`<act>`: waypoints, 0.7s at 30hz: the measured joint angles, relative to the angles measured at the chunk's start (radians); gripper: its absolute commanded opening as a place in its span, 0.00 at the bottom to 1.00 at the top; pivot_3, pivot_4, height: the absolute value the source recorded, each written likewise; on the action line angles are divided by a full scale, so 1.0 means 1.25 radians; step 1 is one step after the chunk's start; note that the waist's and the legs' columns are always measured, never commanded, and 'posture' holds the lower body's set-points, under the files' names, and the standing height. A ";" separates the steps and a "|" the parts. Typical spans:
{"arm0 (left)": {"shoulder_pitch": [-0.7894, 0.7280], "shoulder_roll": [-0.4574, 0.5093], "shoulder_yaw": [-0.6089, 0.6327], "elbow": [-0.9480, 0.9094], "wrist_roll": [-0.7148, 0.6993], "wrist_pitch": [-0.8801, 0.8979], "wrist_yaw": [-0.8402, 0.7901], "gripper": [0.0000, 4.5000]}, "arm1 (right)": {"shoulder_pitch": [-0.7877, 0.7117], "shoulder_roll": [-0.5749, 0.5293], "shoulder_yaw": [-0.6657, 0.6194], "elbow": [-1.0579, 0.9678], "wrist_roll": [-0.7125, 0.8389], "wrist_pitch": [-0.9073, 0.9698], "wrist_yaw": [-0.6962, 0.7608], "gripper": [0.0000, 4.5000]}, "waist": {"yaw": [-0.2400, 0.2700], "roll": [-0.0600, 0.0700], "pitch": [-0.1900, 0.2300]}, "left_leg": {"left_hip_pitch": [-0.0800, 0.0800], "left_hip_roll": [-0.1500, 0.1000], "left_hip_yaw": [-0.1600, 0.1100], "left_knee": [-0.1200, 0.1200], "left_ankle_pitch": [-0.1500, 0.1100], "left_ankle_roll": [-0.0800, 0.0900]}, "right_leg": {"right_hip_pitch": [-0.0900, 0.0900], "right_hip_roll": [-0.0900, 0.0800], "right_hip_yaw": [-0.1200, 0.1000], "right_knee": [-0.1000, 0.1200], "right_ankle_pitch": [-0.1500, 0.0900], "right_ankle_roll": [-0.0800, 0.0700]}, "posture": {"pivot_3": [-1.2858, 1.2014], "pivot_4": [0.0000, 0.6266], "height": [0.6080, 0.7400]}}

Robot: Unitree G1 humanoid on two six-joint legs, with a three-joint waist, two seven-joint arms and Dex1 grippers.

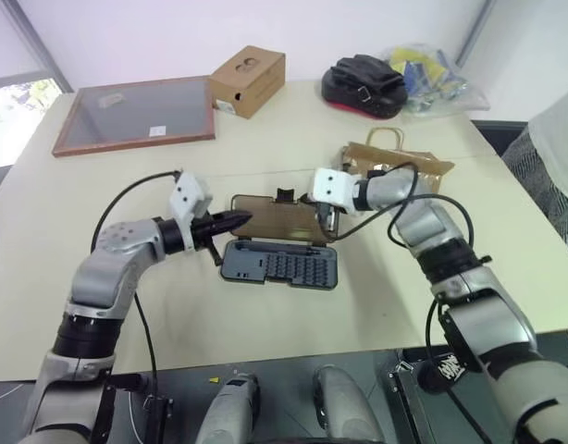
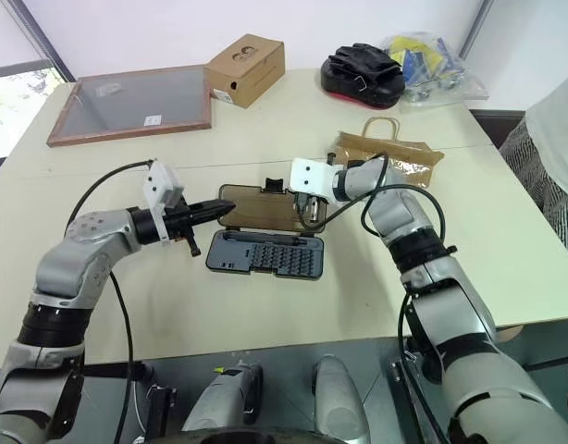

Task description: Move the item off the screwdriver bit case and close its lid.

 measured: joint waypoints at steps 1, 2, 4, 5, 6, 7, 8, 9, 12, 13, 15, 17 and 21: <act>-0.022 -0.005 0.017 0.020 -0.003 0.003 0.015 0.00 | 0.018 -0.002 -0.001 -0.042 0.000 0.013 -0.005 0.00 | 0.001 0.000 0.000 | 0.000 0.000 0.000 0.000 0.000 0.000 | 0.000 0.000 0.000 0.000 0.000 0.000 | 0.52 0.24 1.00; -0.049 -0.009 0.038 0.050 -0.005 0.003 0.035 0.00 | 0.037 -0.003 -0.001 -0.086 -0.001 0.025 -0.010 0.00 | 0.002 0.000 0.000 | 0.000 0.000 0.000 0.000 0.000 0.000 | 0.000 0.000 0.000 0.000 0.000 0.000 | 0.52 0.24 1.00; -0.093 -0.011 0.080 0.111 -0.006 0.000 0.074 0.00 | 0.064 -0.004 0.000 -0.146 -0.002 0.042 -0.017 0.00 | 0.003 0.000 0.000 | 0.000 0.000 0.000 0.000 0.000 0.000 | 0.000 0.000 0.000 0.000 0.000 0.000 | 0.52 0.24 1.00; -0.105 -0.011 0.094 0.136 -0.005 -0.002 0.088 0.00 | 0.072 -0.004 0.000 -0.165 -0.002 0.049 -0.019 0.00 | 0.003 0.000 0.000 | 0.000 0.000 0.000 0.000 0.000 -0.001 | 0.000 0.000 0.000 0.000 0.000 0.000 | 0.52 0.24 1.00; -0.118 -0.011 0.109 0.167 -0.005 -0.008 0.099 0.00 | 0.079 -0.004 0.000 -0.183 -0.002 0.060 -0.021 0.00 | 0.004 0.000 0.000 | 0.000 0.000 0.001 0.000 0.000 -0.001 | 0.000 0.000 0.000 0.000 0.000 0.000 | 0.52 0.24 1.00; -0.128 -0.011 0.119 0.202 -0.001 -0.018 0.107 0.00 | 0.086 -0.004 0.000 -0.198 -0.002 0.070 -0.025 0.00 | 0.005 0.000 0.000 | 0.000 0.000 0.001 0.000 0.000 -0.001 | 0.000 0.000 0.000 0.000 0.000 0.000 | 0.52 0.24 1.00; -0.132 -0.009 0.123 0.232 0.003 -0.028 0.111 0.00 | 0.089 -0.004 0.000 -0.208 -0.002 0.079 -0.027 0.00 | 0.007 0.000 0.000 | 0.000 0.000 0.001 0.000 0.001 -0.001 | 0.000 0.000 0.000 0.000 0.000 0.000 | 0.52 0.24 1.00; -0.133 -0.007 0.123 0.261 0.011 -0.041 0.111 0.00 | 0.092 -0.004 0.000 -0.218 -0.002 0.087 -0.029 0.00 | 0.009 0.000 0.000 | 0.000 0.000 0.001 0.000 0.001 -0.001 | 0.000 0.000 0.000 0.000 0.000 0.000 | 0.52 0.24 1.00; -0.131 0.004 0.105 0.344 0.051 -0.098 0.087 0.00 | 0.098 -0.004 0.000 -0.237 -0.002 0.103 -0.034 0.00 | 0.013 0.000 0.000 | -0.001 0.000 0.002 0.000 0.001 -0.001 | 0.000 0.000 0.000 0.000 0.000 0.000 | 0.52 0.24 1.00; -0.129 0.008 0.094 0.368 0.067 -0.121 0.073 0.00 | 0.099 -0.004 0.001 -0.242 -0.002 0.105 -0.035 0.00 | 0.013 0.000 0.000 | -0.001 -0.001 0.002 0.000 0.001 -0.001 | 0.000 0.000 0.000 0.000 0.000 0.000 | 0.52 0.24 1.00; -0.123 0.010 0.067 0.406 0.097 -0.159 0.044 0.00 | 0.100 -0.004 0.001 -0.249 -0.002 0.110 -0.035 0.00 | 0.014 0.000 0.000 | -0.001 -0.001 0.002 0.000 0.001 -0.001 | 0.000 -0.001 0.000 0.000 0.000 0.000 | 0.52 0.24 1.00; -0.104 0.005 0.031 0.439 0.126 -0.194 0.011 0.00 | 0.100 -0.004 0.001 -0.258 -0.002 0.114 -0.035 0.00 | 0.014 0.000 0.000 | -0.001 -0.001 0.002 0.000 0.001 -0.001 | 0.000 -0.001 0.000 0.000 0.000 0.000 | 0.52 0.24 1.00; -0.086 -0.021 -0.021 0.481 0.159 -0.227 -0.034 0.00 | 0.100 -0.004 0.001 -0.261 -0.002 0.120 -0.037 0.00 | 0.014 0.000 0.000 | -0.002 -0.001 0.002 0.001 0.001 -0.001 | -0.001 0.000 -0.001 0.000 0.000 0.000 | 0.52 0.24 1.00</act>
